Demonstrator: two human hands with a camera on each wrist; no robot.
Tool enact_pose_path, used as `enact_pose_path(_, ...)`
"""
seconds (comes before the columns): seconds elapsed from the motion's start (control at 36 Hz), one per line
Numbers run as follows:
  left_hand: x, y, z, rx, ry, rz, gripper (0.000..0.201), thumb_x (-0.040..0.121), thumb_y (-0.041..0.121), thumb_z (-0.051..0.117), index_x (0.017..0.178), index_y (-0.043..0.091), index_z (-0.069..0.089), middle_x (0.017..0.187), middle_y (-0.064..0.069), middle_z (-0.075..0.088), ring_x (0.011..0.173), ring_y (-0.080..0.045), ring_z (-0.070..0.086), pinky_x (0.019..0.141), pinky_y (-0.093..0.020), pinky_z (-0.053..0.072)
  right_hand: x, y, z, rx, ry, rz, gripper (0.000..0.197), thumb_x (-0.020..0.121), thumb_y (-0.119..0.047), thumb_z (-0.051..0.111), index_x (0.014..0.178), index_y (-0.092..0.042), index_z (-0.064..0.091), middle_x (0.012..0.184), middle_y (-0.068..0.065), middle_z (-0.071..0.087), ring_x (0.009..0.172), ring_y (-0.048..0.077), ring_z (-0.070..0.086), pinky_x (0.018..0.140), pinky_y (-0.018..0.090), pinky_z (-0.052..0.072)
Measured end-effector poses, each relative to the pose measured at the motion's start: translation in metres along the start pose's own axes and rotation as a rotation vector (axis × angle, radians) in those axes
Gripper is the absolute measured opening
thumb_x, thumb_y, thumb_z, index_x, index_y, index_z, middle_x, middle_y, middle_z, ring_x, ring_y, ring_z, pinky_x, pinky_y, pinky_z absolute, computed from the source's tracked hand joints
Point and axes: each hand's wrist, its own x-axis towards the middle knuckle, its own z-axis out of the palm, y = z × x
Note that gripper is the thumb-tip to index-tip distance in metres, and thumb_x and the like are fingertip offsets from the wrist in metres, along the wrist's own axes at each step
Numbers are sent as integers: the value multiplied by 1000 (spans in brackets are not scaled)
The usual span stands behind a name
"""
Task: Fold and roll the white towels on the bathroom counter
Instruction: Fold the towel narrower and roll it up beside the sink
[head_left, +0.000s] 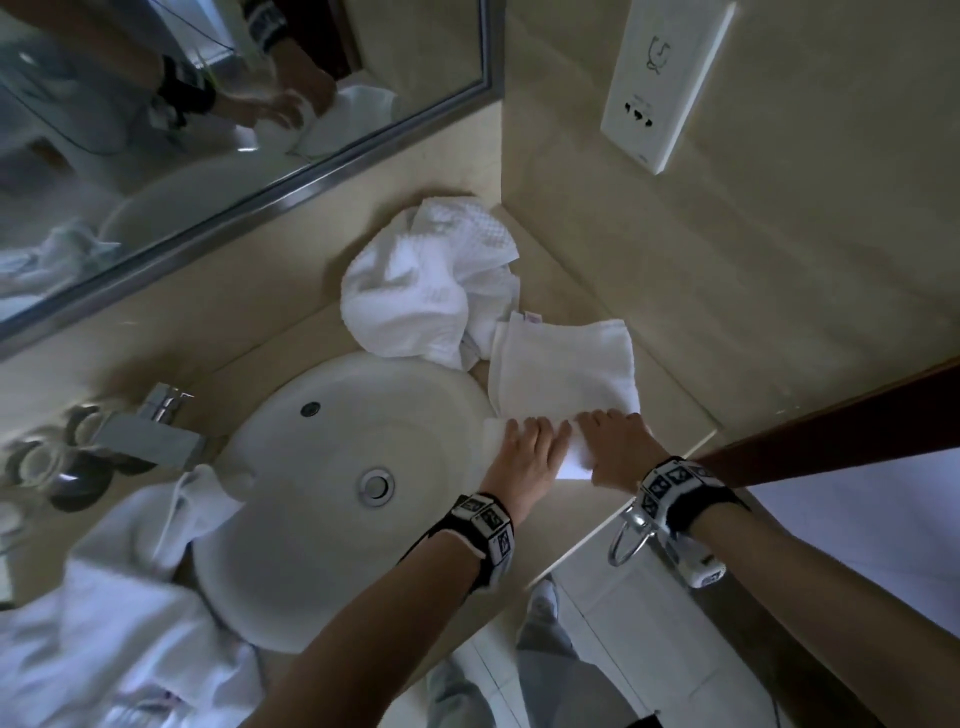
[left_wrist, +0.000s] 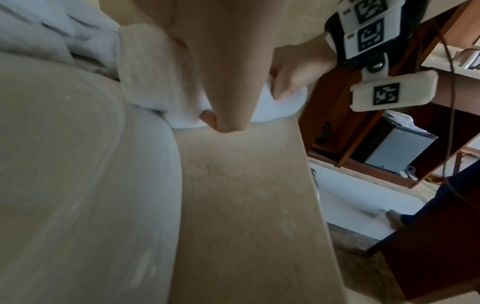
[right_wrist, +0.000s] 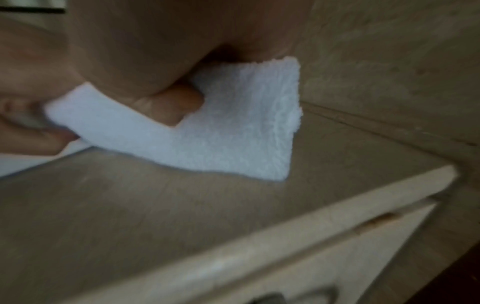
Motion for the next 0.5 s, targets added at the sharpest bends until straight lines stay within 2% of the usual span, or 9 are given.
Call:
enact_pose_path(0.03, 6, -1, -4, -19, -7, -22, 46, 84, 12, 35, 126, 5, 51, 103, -17, 62, 92, -32, 54, 83, -47, 49, 1, 2, -4, 21, -16, -2, 61, 71, -30, 59, 127, -19, 38, 120, 2, 52, 111, 23, 50, 93, 39, 41)
enact_pose_path(0.08, 15, -6, -16, -63, -32, -22, 42, 68, 14, 53, 109, 5, 60, 87, -13, 62, 76, -29, 55, 71, -40, 49, 1, 3, -11, 31, -1, 12, 62, 71, -28, 59, 128, -18, 38, 121, 2, 50, 113, 23, 47, 95, 41, 38)
enact_pose_path(0.14, 21, -13, -31, -130, -95, -5, 53, 52, 16, 69, 103, 5, 59, 84, -11, 59, 73, -28, 55, 66, -37, 45, -4, 2, -10, -16, 111, 41, 70, 63, -26, 62, 128, -17, 40, 119, 4, 50, 111, 27, 49, 95, 43, 38)
enact_pose_path(0.22, 29, -20, -42, -201, -139, -20, 58, 67, 19, 66, 119, 3, 45, 103, -13, 56, 93, -31, 54, 79, -40, 40, -15, 0, 8, -90, 240, 7, 97, 40, -24, 72, 131, -10, 44, 115, 15, 56, 103, 36, 57, 92, 53, 44)
enact_pose_path(0.25, 32, -19, -42, -228, -134, -21, 60, 70, 19, 64, 123, 4, 42, 107, -13, 55, 98, -32, 53, 83, -41, 39, -19, 0, 15, -120, 256, -8, 101, 36, -23, 74, 133, -8, 45, 116, 18, 56, 104, 38, 57, 92, 56, 43)
enact_pose_path(0.31, 33, -12, -42, -286, -135, -8, 60, 70, 19, 64, 124, 6, 40, 110, -13, 54, 100, -33, 53, 86, -42, 39, -23, 5, 20, -158, 267, -18, 97, 39, -19, 75, 130, -8, 46, 111, 19, 56, 97, 37, 56, 89, 54, 43)
enact_pose_path(0.36, 29, -1, -37, -351, -142, 0, 61, 72, 21, 62, 126, 7, 38, 112, -13, 53, 102, -33, 51, 88, -44, 38, -22, 14, 19, -179, 283, -28, 83, 43, -19, 74, 121, -10, 45, 99, 15, 58, 84, 33, 55, 79, 47, 46)
enact_pose_path(0.42, 24, 10, -31, -421, -147, 4, 66, 75, 25, 59, 133, 10, 30, 115, -13, 51, 104, -33, 51, 89, -45, 38, -19, 26, 15, -179, 267, -47, 76, 37, -22, 74, 110, -12, 52, 88, 9, 59, 76, 30, 57, 73, 42, 47)
enact_pose_path(0.5, 17, 9, -25, -665, -171, 8, 70, 77, 35, 58, 136, 19, 23, 117, -10, 53, 105, -30, 54, 89, -43, 45, -20, 45, 13, -176, 238, -80, 75, 31, -21, 73, 105, -16, 58, 88, 4, 60, 79, 26, 60, 78, 43, 47)
